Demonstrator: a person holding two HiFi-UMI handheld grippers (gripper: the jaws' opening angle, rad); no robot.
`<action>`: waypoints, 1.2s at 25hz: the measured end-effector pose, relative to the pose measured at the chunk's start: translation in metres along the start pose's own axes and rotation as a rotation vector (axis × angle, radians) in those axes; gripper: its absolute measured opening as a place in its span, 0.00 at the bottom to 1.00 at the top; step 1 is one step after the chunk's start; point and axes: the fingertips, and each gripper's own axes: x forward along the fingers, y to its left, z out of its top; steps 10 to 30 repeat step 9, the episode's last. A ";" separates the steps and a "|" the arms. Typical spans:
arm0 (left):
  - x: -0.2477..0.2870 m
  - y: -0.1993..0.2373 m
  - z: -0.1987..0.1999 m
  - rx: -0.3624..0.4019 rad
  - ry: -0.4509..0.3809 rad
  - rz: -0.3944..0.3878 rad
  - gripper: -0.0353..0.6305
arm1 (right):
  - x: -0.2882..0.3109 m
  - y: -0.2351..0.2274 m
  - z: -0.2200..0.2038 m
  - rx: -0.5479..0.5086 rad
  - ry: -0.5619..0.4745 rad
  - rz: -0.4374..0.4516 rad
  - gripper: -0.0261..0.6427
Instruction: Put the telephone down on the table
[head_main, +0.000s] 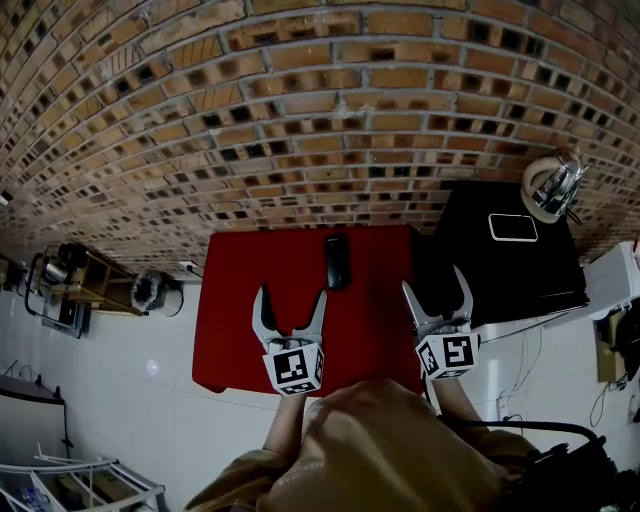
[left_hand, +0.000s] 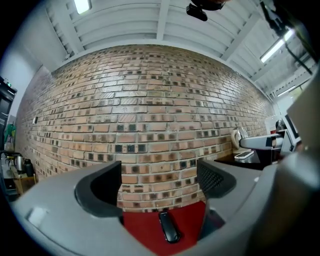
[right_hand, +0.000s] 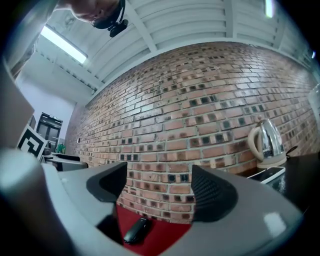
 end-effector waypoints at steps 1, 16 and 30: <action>0.001 0.002 -0.002 0.005 0.003 0.004 0.73 | 0.001 0.001 -0.001 -0.002 0.000 -0.002 0.63; 0.006 0.022 -0.017 0.037 0.037 0.044 0.74 | 0.009 -0.007 -0.009 -0.042 0.016 -0.112 0.62; 0.006 0.022 -0.017 0.037 0.037 0.044 0.74 | 0.009 -0.007 -0.009 -0.042 0.016 -0.112 0.62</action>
